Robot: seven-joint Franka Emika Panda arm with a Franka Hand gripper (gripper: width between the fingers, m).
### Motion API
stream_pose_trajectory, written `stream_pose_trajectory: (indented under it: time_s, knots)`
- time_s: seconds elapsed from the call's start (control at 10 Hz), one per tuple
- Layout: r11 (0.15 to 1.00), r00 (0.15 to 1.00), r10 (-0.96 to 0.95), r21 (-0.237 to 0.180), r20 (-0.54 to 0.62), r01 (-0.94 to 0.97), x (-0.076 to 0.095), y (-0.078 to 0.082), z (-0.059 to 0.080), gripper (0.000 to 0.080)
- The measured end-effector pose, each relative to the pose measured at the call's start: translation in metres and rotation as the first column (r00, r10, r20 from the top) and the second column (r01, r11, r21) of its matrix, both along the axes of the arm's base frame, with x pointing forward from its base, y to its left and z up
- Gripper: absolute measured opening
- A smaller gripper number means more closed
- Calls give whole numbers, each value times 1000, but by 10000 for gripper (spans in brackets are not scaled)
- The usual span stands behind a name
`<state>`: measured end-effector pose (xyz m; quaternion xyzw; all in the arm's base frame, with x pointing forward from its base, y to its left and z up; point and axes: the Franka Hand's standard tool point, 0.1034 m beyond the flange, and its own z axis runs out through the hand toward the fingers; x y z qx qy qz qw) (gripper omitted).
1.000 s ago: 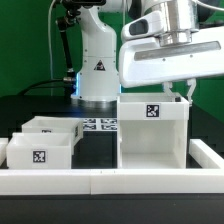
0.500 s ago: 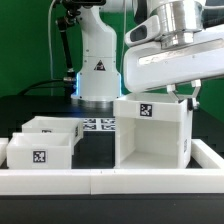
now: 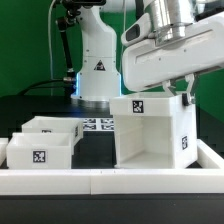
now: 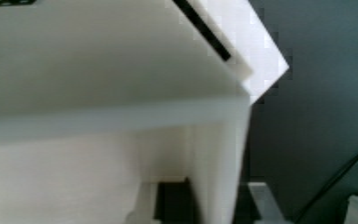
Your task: Assemble drawer
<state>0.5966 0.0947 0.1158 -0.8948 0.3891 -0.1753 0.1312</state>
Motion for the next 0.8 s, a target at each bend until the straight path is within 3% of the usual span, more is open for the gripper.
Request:
stream_pose_trajectory:
  time_s: [0.3, 0.8]
  knots:
    - [983, 986, -153, 92, -60, 158, 14, 0, 0, 55]
    - [910, 929, -357, 187, -99, 370, 14, -1, 3, 61]
